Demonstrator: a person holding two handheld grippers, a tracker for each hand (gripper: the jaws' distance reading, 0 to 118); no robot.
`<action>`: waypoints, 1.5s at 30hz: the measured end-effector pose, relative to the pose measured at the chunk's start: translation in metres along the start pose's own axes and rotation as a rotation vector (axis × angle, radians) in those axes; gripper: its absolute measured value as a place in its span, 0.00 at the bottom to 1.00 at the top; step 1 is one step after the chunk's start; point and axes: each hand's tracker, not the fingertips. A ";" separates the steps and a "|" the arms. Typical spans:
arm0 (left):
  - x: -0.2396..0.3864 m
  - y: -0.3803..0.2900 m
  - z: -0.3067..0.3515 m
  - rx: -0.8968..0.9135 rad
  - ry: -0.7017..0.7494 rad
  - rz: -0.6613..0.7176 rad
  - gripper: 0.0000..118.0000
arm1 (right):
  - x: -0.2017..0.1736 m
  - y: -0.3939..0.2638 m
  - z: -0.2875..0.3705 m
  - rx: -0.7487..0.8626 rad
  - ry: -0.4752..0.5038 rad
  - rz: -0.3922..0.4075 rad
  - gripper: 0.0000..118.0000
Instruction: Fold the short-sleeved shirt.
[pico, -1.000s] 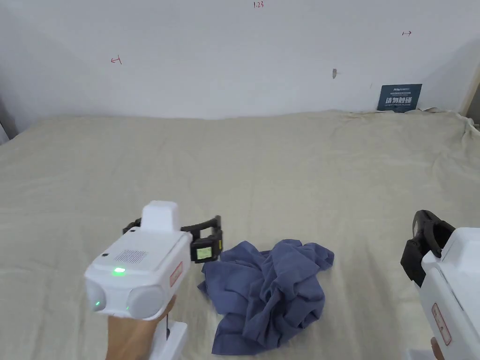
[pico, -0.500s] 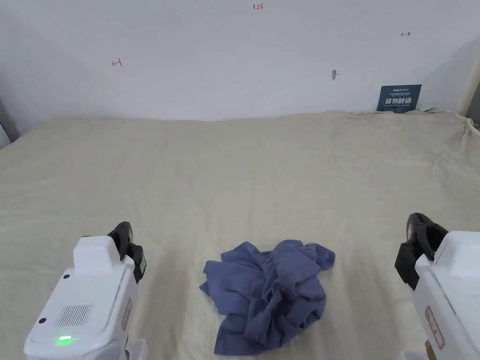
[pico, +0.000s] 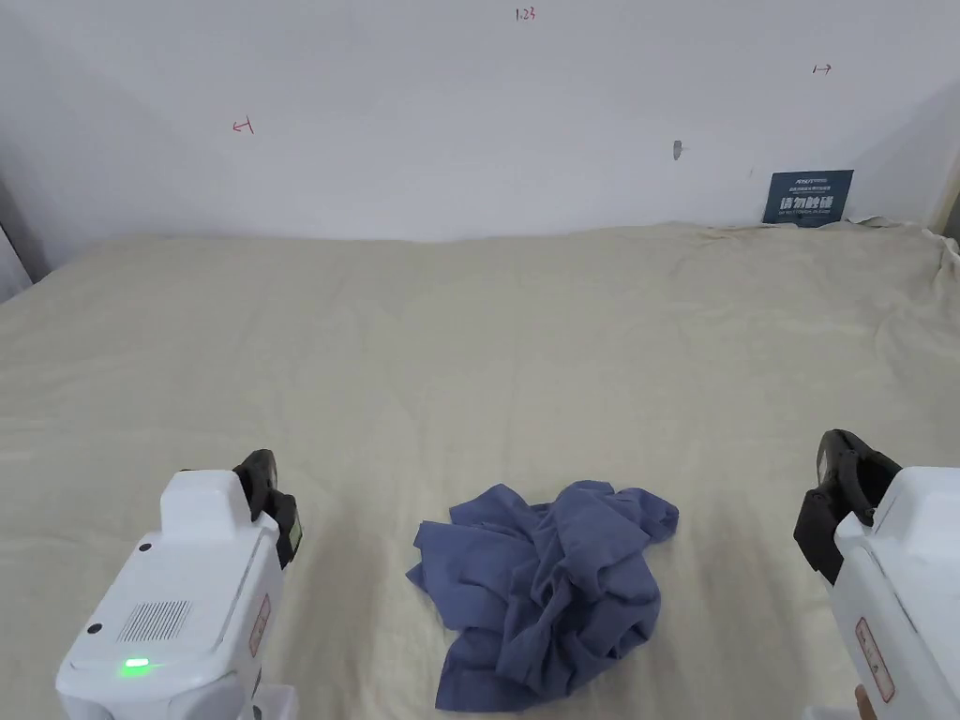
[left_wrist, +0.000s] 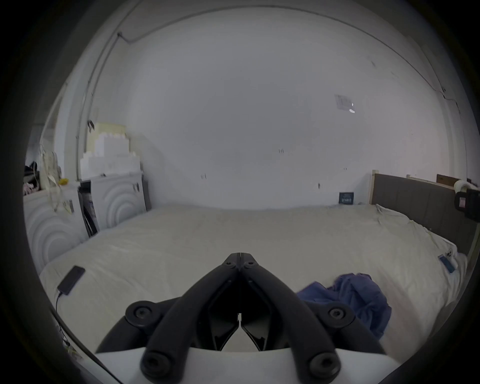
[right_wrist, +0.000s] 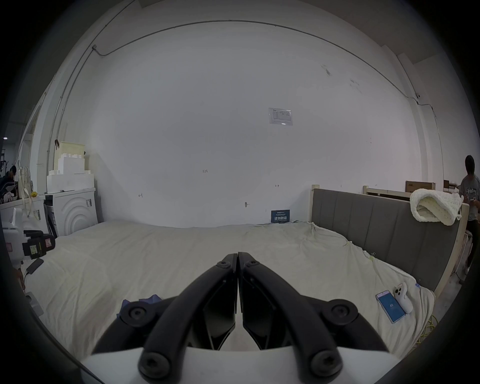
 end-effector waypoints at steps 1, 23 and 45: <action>0.001 0.003 -0.005 -0.050 -0.005 0.013 0.00 | 0.001 -0.001 -0.001 -0.002 -0.001 0.001 0.01; 0.074 -0.054 -0.182 -0.734 -0.253 -0.031 0.52 | 0.019 -0.029 -0.035 -0.072 -0.028 0.005 0.01; 0.086 -0.084 -0.214 -0.869 -0.279 -0.027 0.02 | 0.029 -0.040 -0.071 -0.171 -0.008 0.002 0.01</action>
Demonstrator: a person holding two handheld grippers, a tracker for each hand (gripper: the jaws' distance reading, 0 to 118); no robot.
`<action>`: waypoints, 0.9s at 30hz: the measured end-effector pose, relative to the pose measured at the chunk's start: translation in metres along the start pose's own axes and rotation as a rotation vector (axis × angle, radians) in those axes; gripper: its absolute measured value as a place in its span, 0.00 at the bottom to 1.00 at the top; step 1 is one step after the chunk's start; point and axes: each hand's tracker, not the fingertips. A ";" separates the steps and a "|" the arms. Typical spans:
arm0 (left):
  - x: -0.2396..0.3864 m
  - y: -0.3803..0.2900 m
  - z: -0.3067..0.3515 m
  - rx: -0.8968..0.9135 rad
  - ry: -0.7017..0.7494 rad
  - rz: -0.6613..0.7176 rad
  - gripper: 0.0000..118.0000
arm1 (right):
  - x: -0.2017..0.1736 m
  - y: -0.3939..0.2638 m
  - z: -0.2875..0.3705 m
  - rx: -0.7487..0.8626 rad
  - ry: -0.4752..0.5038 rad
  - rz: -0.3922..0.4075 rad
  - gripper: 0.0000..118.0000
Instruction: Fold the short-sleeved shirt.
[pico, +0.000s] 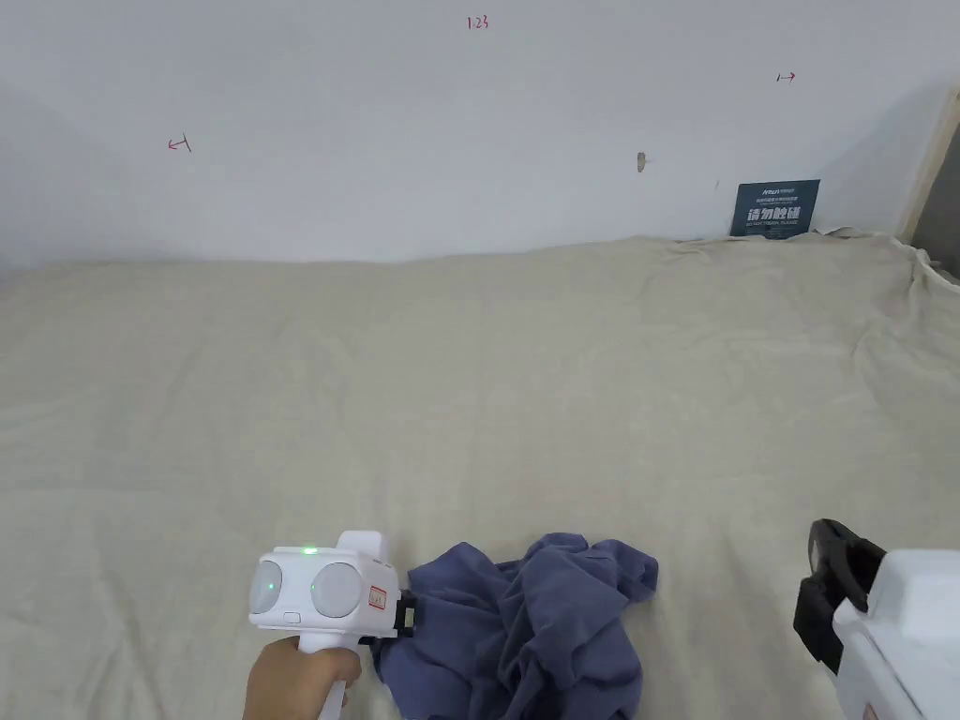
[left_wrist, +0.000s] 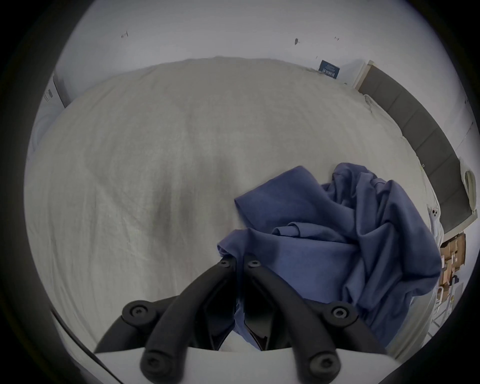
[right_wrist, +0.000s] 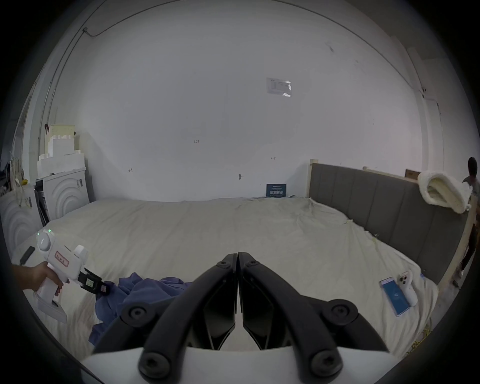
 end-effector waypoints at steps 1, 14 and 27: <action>-0.001 -0.001 0.005 0.013 0.001 0.003 0.02 | 0.000 0.003 -0.010 -0.036 0.029 -0.009 0.01; -0.017 -0.009 0.057 0.121 -0.081 0.018 0.02 | -0.016 -0.013 -0.166 -0.436 0.176 -0.086 0.72; -0.021 -0.013 0.060 0.125 -0.095 0.011 0.02 | -0.058 -0.059 -0.244 -0.714 0.113 -0.128 0.67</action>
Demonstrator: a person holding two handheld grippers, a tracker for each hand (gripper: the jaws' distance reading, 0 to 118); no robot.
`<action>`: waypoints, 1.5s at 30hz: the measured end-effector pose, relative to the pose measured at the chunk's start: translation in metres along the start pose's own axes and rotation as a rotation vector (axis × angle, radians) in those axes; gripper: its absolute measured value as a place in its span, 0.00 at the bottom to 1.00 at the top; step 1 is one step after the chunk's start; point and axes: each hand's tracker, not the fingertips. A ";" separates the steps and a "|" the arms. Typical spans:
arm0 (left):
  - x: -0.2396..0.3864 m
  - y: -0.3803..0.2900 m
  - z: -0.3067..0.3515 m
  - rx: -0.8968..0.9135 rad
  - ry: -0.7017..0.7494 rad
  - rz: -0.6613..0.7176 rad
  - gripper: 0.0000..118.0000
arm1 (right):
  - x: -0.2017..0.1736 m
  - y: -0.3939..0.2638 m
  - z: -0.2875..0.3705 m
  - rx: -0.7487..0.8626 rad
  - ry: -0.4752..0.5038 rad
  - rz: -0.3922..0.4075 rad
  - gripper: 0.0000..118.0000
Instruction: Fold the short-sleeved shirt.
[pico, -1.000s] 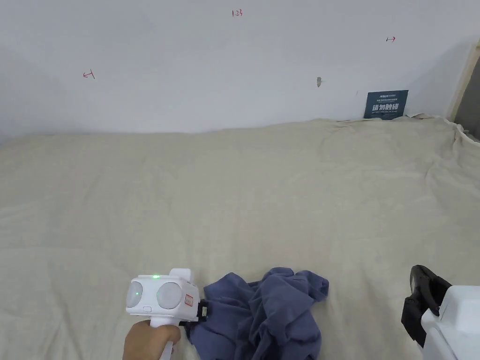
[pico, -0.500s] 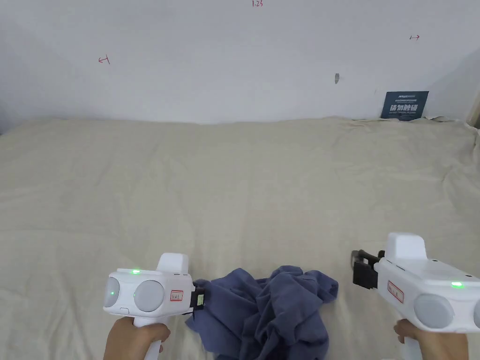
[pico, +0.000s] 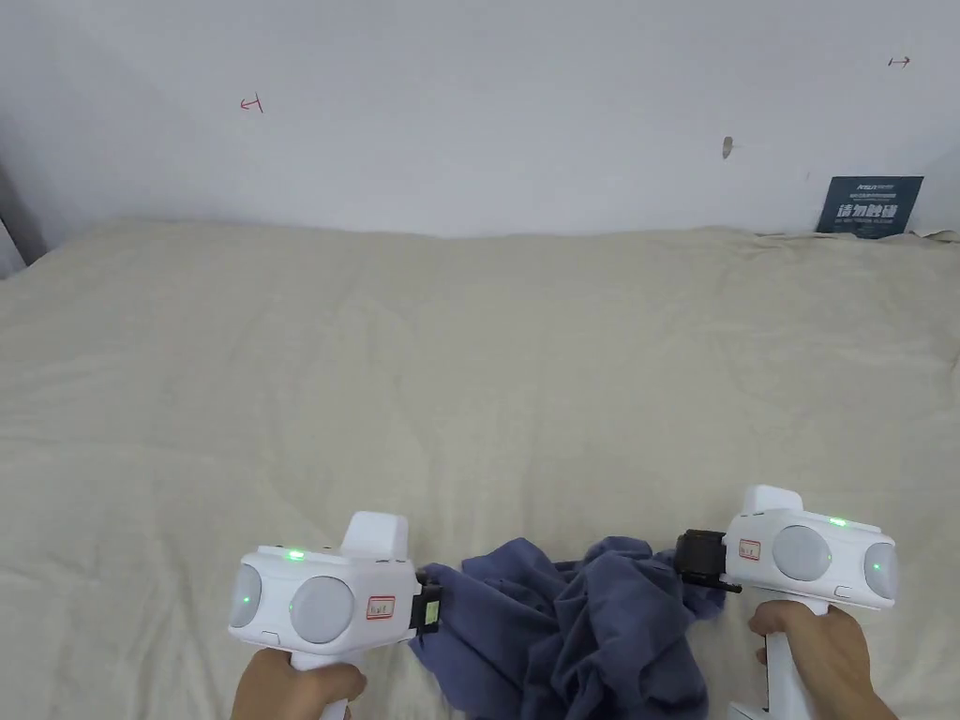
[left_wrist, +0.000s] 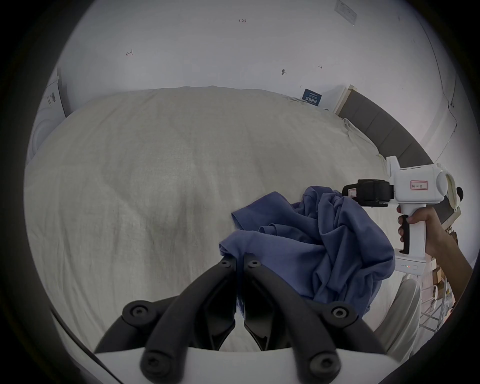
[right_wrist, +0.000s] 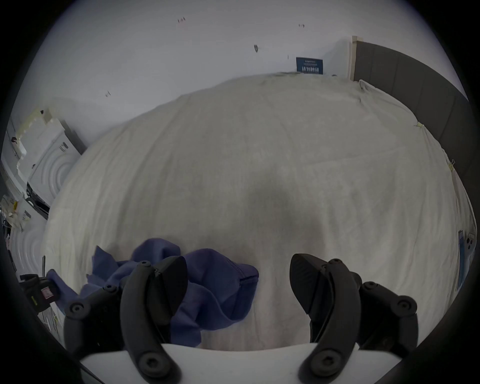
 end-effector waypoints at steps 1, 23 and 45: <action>0.000 0.000 0.000 0.001 -0.001 0.001 0.02 | -0.002 -0.001 -0.003 -0.009 0.001 0.001 0.59; 0.001 -0.002 0.019 0.062 -0.036 0.062 0.02 | 0.006 0.013 0.096 0.266 0.124 0.077 0.01; -0.042 0.164 0.185 0.484 0.168 0.043 0.02 | 0.083 0.143 0.287 0.721 -0.031 0.073 0.01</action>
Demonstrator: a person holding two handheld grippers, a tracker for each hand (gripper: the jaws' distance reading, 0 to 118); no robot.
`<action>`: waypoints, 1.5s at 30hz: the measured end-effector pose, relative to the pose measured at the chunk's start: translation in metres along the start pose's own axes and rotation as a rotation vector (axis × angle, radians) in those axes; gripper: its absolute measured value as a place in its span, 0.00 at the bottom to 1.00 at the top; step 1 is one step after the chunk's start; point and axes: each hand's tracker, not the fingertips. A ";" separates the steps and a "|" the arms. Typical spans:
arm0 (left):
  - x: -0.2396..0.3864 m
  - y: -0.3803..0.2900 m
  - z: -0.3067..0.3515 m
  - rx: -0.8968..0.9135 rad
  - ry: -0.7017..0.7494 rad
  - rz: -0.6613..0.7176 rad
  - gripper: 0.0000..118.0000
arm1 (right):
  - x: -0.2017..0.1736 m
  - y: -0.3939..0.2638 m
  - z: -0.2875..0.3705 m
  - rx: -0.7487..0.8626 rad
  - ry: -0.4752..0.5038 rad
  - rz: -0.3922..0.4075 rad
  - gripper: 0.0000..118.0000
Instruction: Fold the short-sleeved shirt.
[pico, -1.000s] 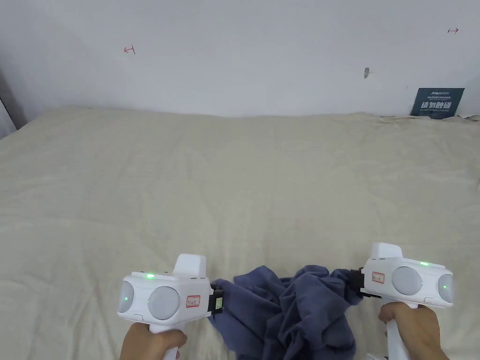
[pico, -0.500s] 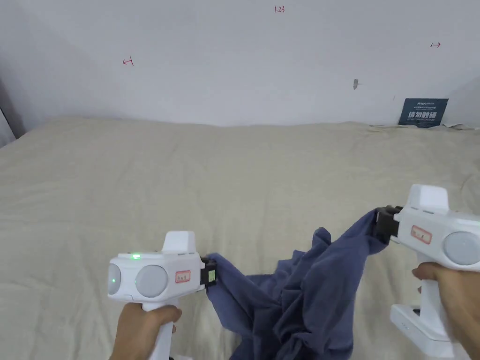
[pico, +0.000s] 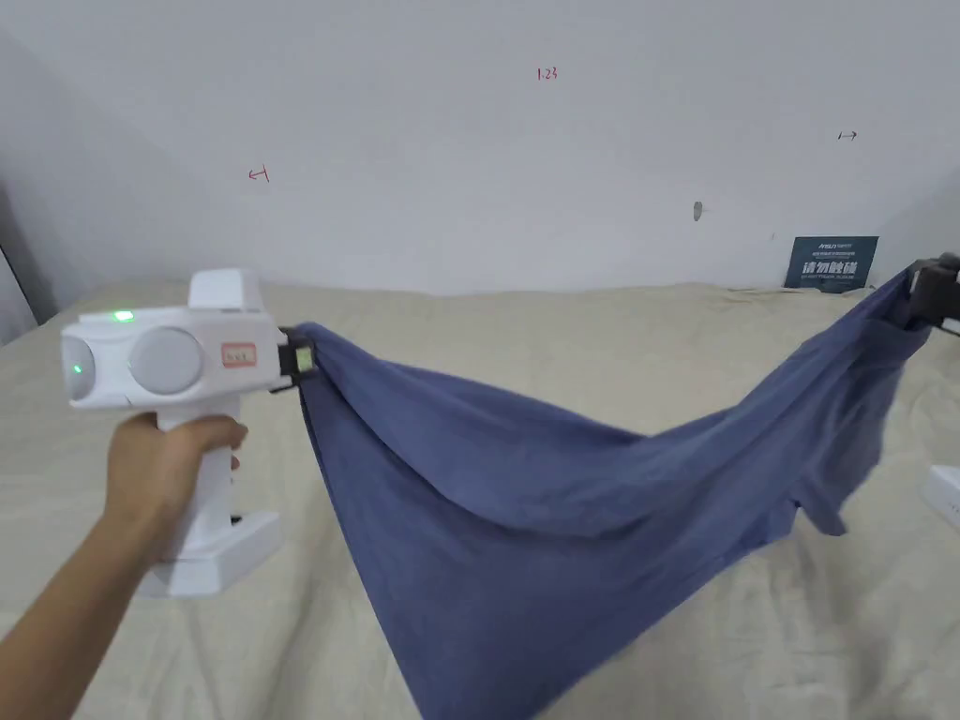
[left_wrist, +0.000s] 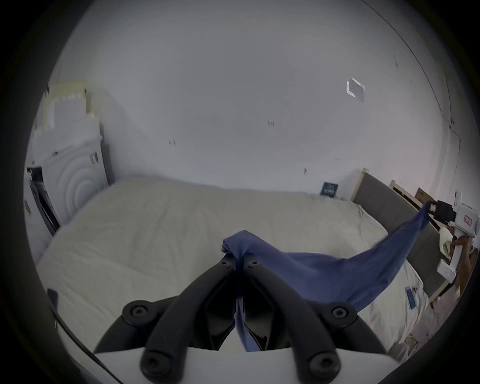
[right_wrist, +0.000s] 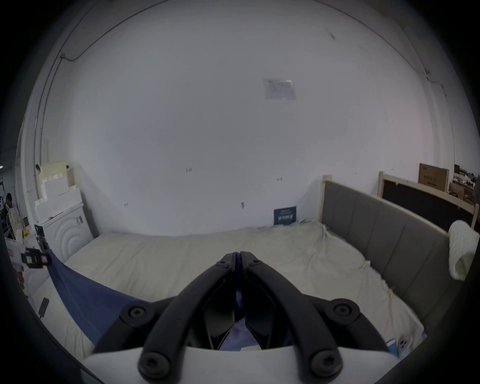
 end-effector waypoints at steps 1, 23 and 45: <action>-0.003 0.013 0.002 0.017 0.017 0.003 0.02 | 0.003 0.009 -0.002 0.014 -0.011 0.000 0.01; -0.026 0.123 -0.013 0.136 0.170 0.002 0.02 | -0.019 0.067 -0.064 0.021 -0.016 0.003 0.01; -0.074 -0.108 -0.039 -0.218 0.178 0.049 0.02 | 0.000 -0.153 -0.049 -0.293 -0.007 -0.074 0.01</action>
